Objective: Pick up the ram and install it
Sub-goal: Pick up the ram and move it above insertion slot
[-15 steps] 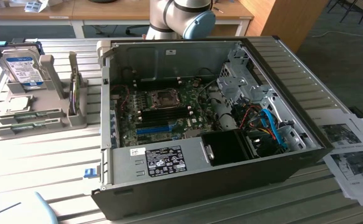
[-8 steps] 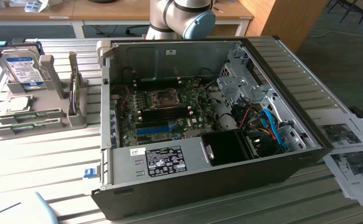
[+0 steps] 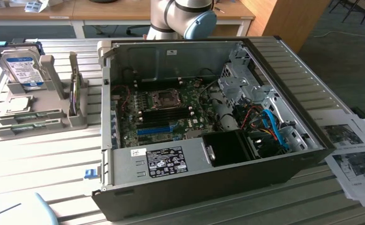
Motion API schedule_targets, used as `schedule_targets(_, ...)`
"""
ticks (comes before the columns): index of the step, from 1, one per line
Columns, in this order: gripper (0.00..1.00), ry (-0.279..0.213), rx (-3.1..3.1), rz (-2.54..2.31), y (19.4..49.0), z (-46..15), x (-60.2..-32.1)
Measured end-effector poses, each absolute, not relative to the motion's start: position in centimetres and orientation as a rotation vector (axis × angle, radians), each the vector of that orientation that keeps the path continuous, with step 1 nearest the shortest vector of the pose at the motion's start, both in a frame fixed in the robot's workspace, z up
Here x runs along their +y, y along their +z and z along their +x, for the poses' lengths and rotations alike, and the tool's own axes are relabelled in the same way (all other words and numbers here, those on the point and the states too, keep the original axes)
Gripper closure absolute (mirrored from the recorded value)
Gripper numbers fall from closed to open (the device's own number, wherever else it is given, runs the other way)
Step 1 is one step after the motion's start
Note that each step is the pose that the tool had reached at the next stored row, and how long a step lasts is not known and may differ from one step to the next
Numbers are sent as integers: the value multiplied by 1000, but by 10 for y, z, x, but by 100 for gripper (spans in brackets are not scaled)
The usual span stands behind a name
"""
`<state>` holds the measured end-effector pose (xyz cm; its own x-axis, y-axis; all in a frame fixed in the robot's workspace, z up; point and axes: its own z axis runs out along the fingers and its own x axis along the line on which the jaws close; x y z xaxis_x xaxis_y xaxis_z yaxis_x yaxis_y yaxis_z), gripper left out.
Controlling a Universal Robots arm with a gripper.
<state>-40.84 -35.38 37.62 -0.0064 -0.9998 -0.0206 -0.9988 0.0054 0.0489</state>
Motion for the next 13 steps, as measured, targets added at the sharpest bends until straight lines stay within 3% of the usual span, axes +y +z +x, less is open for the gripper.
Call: schedule_targets(13, 91, -75, -2129, 2279, 376, -408, -354)
